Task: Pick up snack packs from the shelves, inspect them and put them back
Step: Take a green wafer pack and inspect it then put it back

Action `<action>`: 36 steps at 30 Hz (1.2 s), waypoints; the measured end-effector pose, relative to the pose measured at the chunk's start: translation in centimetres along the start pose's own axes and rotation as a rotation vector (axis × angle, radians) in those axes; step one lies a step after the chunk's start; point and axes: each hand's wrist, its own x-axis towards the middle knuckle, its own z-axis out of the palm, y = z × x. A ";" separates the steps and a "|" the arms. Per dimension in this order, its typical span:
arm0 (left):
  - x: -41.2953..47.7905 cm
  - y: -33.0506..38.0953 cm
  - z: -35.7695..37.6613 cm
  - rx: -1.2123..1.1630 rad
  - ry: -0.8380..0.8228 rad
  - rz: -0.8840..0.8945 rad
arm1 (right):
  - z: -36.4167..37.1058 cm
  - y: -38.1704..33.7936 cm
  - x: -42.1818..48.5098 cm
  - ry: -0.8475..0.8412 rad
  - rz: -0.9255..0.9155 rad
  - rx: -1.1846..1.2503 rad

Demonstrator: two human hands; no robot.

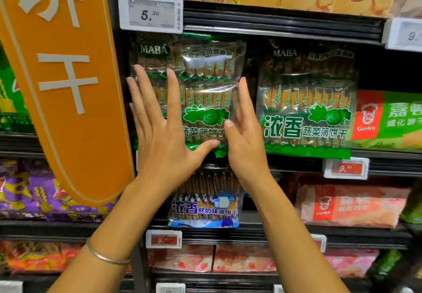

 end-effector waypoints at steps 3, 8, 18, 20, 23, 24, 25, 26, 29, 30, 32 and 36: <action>0.3 0.0 0.6 0.003 0.019 -0.007 | -0.2 0.2 0.6 -0.007 -0.011 0.000; 0.6 0.0 1.5 0.032 0.039 -0.032 | 0.0 0.1 1.1 -0.003 0.007 -0.020; -0.6 1.1 0.0 -0.061 0.114 -0.010 | -3.0 -4.0 -2.1 -0.035 0.136 0.097; -1.5 2.4 0.1 -0.104 0.194 0.014 | -6.1 -5.1 -2.5 0.055 0.065 0.107; -2.5 5.6 0.9 -0.258 0.208 0.069 | -11.0 -4.5 -1.8 0.407 -0.004 -0.011; -2.7 6.7 1.3 -0.329 0.162 0.096 | -12.4 -3.8 -1.4 0.523 0.006 -0.109; -2.7 7.7 1.7 -0.393 0.091 0.109 | -13.7 -3.0 -1.0 0.607 0.025 -0.196; -2.5 8.6 1.9 -0.429 0.008 0.096 | -14.7 -2.1 -0.8 0.653 0.051 -0.252; -1.7 10.7 3.1 -0.387 -0.189 -0.048 | -16.0 -0.2 -0.7 0.578 0.193 -0.258; -1.3 11.0 3.5 -0.379 -0.248 -0.104 | -16.1 0.1 -0.8 0.530 0.229 -0.248; -0.2 11.8 4.0 -0.380 -0.367 -0.215 | -16.5 0.7 -0.7 0.469 0.234 -0.226; 0.8 12.7 4.5 -0.457 -0.319 -0.301 | -17.6 0.5 -0.5 0.359 0.199 -0.142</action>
